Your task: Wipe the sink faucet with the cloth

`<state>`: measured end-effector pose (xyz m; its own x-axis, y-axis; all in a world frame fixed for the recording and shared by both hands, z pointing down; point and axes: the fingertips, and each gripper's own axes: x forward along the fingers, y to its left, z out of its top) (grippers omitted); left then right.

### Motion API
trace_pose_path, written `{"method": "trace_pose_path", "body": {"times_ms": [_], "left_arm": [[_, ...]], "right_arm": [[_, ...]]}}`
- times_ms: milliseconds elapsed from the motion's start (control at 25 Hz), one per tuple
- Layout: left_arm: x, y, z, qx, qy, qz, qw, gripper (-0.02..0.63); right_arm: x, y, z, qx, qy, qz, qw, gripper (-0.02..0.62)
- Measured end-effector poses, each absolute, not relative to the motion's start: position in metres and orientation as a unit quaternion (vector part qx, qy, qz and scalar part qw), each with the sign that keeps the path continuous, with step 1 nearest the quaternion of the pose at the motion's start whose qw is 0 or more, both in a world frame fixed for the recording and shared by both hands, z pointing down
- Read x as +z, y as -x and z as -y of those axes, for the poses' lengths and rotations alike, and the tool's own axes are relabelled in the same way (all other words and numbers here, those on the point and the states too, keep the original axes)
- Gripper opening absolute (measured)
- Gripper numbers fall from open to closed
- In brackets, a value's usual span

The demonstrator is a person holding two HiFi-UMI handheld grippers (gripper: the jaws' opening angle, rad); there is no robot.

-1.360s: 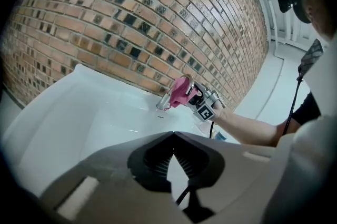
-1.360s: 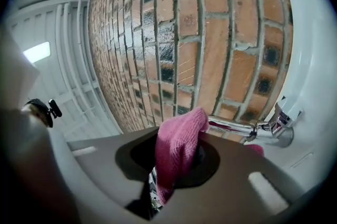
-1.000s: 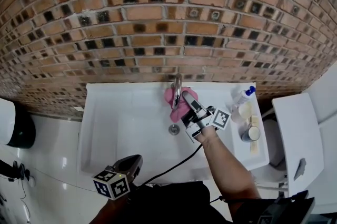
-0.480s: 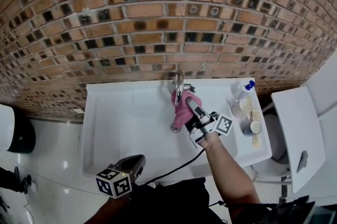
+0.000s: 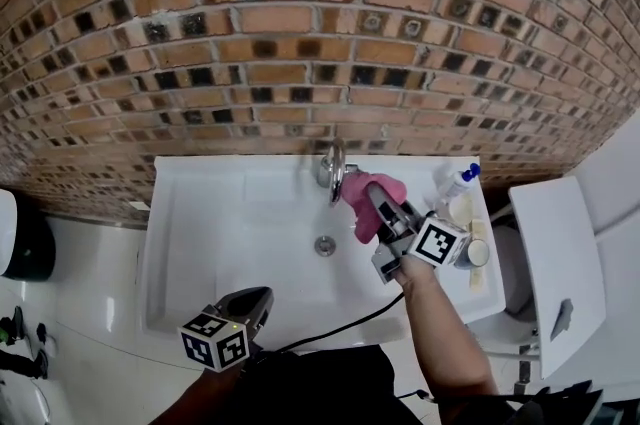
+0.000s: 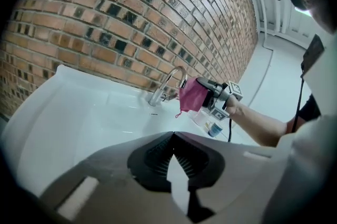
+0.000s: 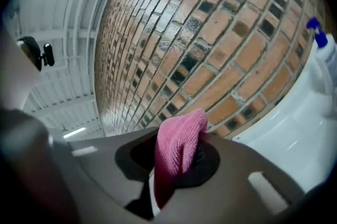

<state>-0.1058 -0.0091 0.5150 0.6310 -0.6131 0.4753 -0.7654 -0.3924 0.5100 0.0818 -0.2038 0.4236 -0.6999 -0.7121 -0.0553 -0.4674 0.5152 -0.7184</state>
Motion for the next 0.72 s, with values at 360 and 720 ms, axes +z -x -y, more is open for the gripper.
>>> {"method": "trace_pose_path", "body": {"times_ms": [360, 720], "left_arm": [[0.517, 0.087, 0.038, 0.073, -0.805, 0.452, 0.379, 0.004], [0.53, 0.057, 0.06, 0.071, -0.774, 0.482, 0.405, 0.004]], "right_arm": [[0.407, -0.1, 0.288, -0.353, 0.375, -0.847, 0.131, 0.055], [0.458, -0.05, 0.349, -0.349, 0.287, -0.89, -0.053, 0.057]]}}
